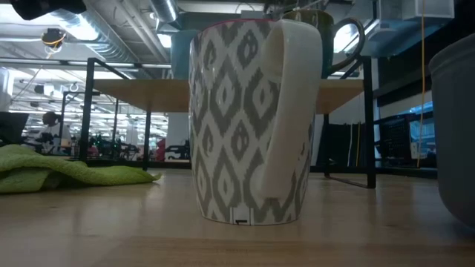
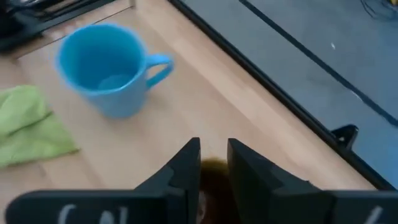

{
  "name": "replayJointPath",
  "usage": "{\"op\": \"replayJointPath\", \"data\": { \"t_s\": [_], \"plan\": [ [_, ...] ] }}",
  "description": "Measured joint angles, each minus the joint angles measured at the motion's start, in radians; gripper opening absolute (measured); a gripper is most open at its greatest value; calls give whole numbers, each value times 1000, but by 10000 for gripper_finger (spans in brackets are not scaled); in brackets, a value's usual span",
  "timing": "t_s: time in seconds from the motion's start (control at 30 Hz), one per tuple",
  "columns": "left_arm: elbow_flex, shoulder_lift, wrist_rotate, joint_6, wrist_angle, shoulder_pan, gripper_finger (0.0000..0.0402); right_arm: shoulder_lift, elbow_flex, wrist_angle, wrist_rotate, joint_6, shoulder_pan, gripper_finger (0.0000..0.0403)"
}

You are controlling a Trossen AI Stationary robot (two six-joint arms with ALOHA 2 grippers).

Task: Stack small to large cups/mugs on shelf
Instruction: Remove the green mug from the shelf

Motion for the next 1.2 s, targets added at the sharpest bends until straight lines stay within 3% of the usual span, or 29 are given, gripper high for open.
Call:
{"op": "replayJointPath", "data": {
  "t_s": [0.4,0.53,0.67,0.9,1.03,1.2],
  "plan": [
    [0,0,46,37,-105,1,60,-49,1,0,-283,-65,-312,119],
    [0,0,53,97,-111,1,60,-77,1,-1,-541,-56,-400,117],
    [0,0,92,183,-113,13,60,-101,1,0,-642,-63,-406,109],
    [0,0,229,334,-143,70,60,-126,-53,3,-604,-111,-448,88],
    [0,0,348,373,-183,93,60,-162,-238,2,-589,-159,-460,86],
    [0,-2,374,330,-243,65,60,-280,-470,-3,-557,-166,-460,86]
  ]
}}
